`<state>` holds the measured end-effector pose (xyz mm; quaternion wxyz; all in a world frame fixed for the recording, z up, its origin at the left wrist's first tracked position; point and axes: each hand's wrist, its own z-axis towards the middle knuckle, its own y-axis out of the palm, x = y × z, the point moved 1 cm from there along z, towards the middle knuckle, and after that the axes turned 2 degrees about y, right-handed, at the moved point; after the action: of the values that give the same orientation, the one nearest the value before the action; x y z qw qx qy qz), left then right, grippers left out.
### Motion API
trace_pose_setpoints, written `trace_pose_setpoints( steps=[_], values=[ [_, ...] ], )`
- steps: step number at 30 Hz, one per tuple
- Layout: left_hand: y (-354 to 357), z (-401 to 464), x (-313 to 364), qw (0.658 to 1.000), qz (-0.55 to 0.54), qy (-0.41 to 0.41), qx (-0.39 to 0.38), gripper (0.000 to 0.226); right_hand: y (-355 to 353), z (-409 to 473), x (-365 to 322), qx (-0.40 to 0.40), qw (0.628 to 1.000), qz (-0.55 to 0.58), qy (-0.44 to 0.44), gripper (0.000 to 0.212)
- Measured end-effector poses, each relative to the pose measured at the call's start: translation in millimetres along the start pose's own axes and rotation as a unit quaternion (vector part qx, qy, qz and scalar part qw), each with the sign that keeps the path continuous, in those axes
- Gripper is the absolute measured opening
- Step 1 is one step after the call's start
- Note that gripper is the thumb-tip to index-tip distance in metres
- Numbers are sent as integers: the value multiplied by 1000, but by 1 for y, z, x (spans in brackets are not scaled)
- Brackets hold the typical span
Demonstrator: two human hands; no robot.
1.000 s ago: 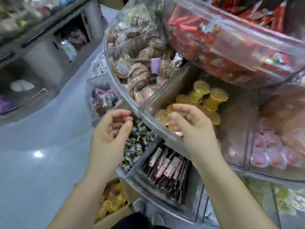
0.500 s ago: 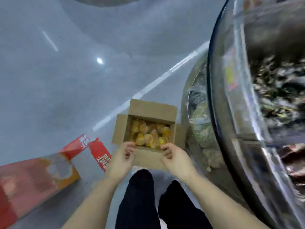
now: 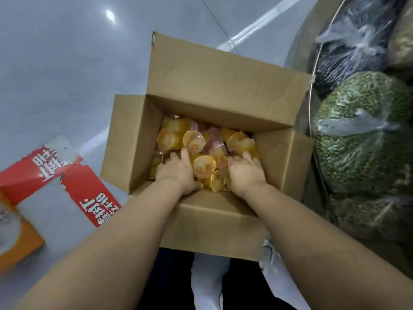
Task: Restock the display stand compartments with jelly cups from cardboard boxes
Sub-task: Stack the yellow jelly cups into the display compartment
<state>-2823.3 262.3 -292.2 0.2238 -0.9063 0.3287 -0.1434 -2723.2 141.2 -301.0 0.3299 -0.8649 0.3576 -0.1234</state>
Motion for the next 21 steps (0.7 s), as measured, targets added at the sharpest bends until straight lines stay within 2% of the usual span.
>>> trace_pose_setpoints(
  steps=[2, 4, 6, 8, 10, 12, 14, 16, 18, 21],
  values=[
    [6, 10, 4, 999, 7, -13, 51, 88, 9, 2, 4, 32, 999, 4, -12, 34],
    [8, 15, 1, 995, -42, -8, 89, 74, 12, 2, 9, 59, 997, 56, -16, 30],
    [5, 12, -4, 987, -127, -3, 93, 68, 8, 0, 12, 82, 986, 146, 6, 37],
    [-2, -1, -9, 975, -179, 3, 135, 62, -3, -6, 11, 107, 945, 301, 61, 46],
    [-9, -23, -9, 956, -214, 6, 199, 57, -18, -19, 8, 95, 854, 496, 122, 39],
    [-20, -54, -3, 931, -267, 3, 248, 54, -37, -46, 8, 43, 726, 667, 164, 26],
    [-40, -94, 8, 900, -344, 25, 265, 50, -65, -82, 7, -16, 589, 792, 161, 26],
    [-69, -144, 21, 871, -404, 86, 267, 45, -104, -130, 6, -61, 485, 863, 124, 35],
    [-106, -203, 29, 854, -410, 144, 288, 43, -150, -189, 4, -85, 426, 896, 91, 37],
    [-159, -295, 44, 849, -382, 180, 318, 41, -217, -287, 5, -97, 372, 922, 49, 41]
  ],
)
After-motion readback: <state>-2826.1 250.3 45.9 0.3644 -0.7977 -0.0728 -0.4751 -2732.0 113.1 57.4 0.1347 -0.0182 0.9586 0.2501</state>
